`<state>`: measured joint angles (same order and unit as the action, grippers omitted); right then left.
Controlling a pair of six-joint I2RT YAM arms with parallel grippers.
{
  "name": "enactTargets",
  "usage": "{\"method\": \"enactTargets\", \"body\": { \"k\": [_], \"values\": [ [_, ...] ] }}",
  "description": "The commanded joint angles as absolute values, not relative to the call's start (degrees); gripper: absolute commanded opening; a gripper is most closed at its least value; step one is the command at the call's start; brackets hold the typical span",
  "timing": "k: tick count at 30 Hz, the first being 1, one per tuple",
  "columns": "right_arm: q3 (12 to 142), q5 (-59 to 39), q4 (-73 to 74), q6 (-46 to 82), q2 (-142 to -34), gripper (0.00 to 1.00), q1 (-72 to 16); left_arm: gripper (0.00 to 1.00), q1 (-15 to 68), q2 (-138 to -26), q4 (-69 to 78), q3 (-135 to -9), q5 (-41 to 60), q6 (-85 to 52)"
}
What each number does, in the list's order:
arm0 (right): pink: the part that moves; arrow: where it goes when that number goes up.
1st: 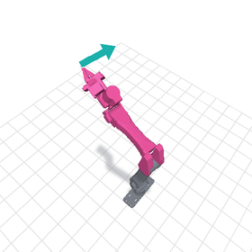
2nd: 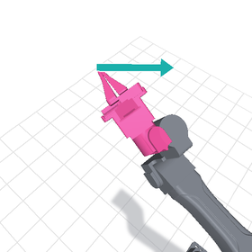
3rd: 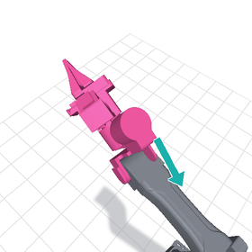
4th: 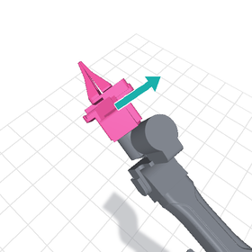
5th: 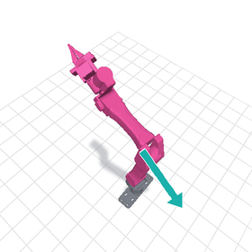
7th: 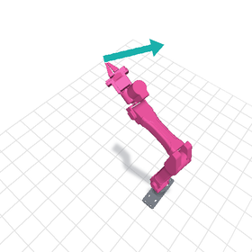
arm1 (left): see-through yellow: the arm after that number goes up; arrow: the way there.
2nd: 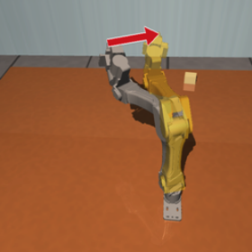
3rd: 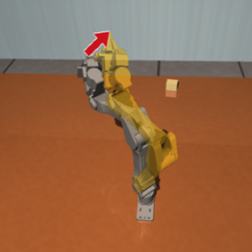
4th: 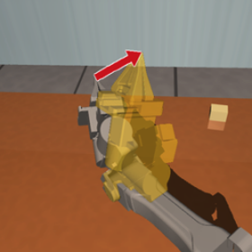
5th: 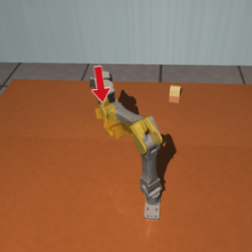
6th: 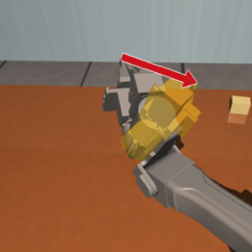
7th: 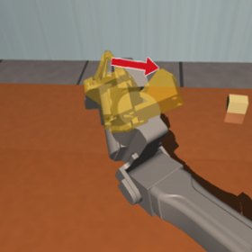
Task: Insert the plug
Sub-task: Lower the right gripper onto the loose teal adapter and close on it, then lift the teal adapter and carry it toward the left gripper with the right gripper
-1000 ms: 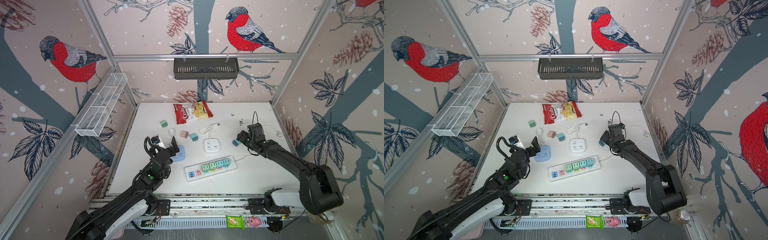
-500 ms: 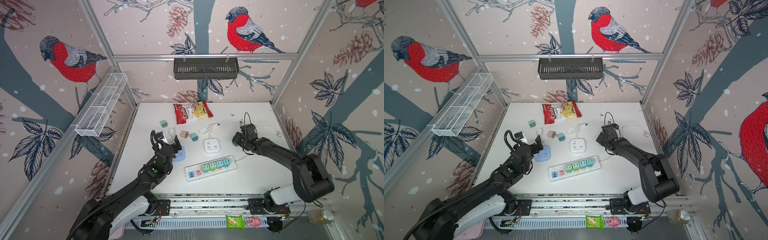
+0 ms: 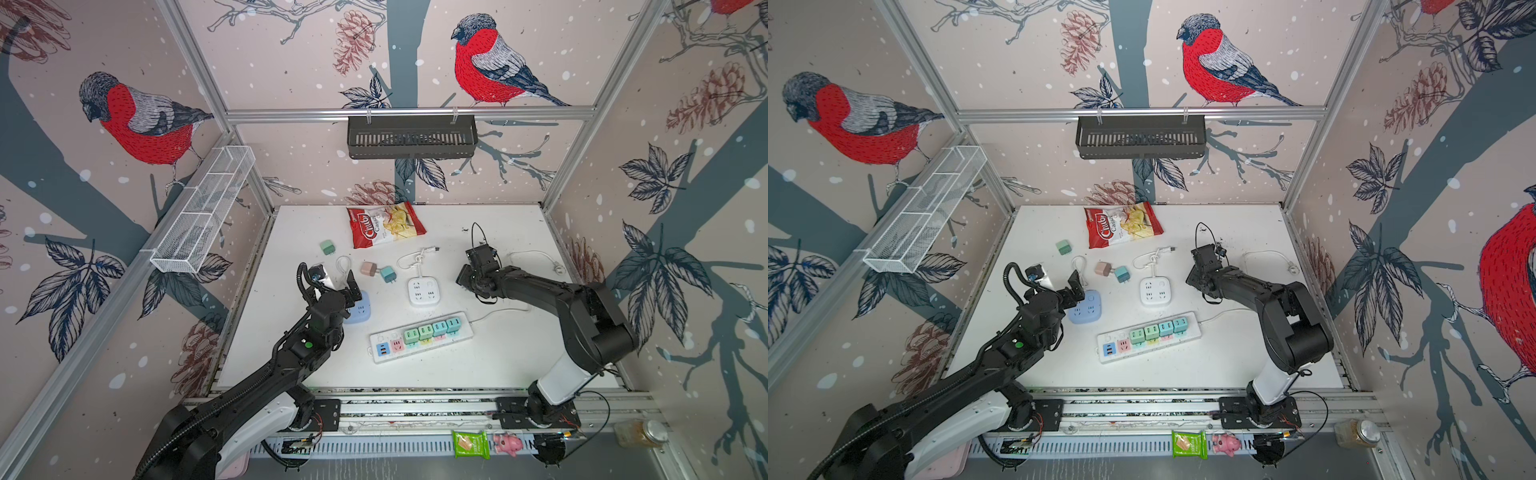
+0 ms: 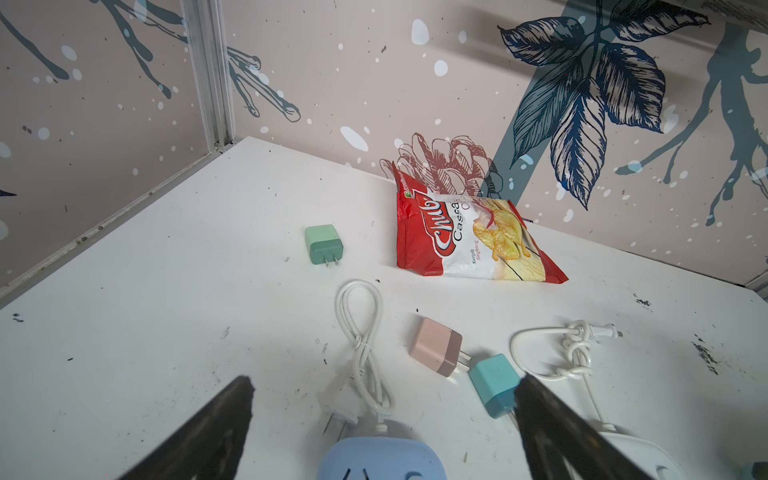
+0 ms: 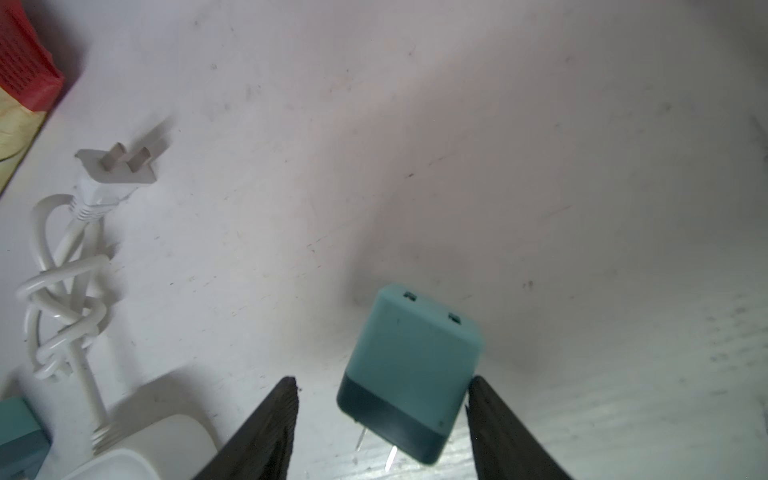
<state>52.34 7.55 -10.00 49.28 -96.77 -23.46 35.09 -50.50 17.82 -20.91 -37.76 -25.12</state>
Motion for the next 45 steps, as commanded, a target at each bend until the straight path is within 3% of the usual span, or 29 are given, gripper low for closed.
{"method": "enactTargets", "body": {
  "k": [1, 34, 45],
  "values": [
    [53.26, 8.92, -11.53, 49.48, -98.15, 0.66, -23.57, 0.98, 35.02, -50.49, 19.15, -21.06, -39.18, -25.88],
    [61.78, 13.34, -20.30, 49.58, -106.43, 0.54, -27.03, 0.98, 35.07, -50.80, 18.21, -21.66, -38.79, -26.42],
    [62.75, 13.46, -21.57, 49.92, -108.14, 0.44, -27.56, 0.97, 35.02, -51.28, 18.01, -21.88, -38.99, -26.91]
  ]
}}
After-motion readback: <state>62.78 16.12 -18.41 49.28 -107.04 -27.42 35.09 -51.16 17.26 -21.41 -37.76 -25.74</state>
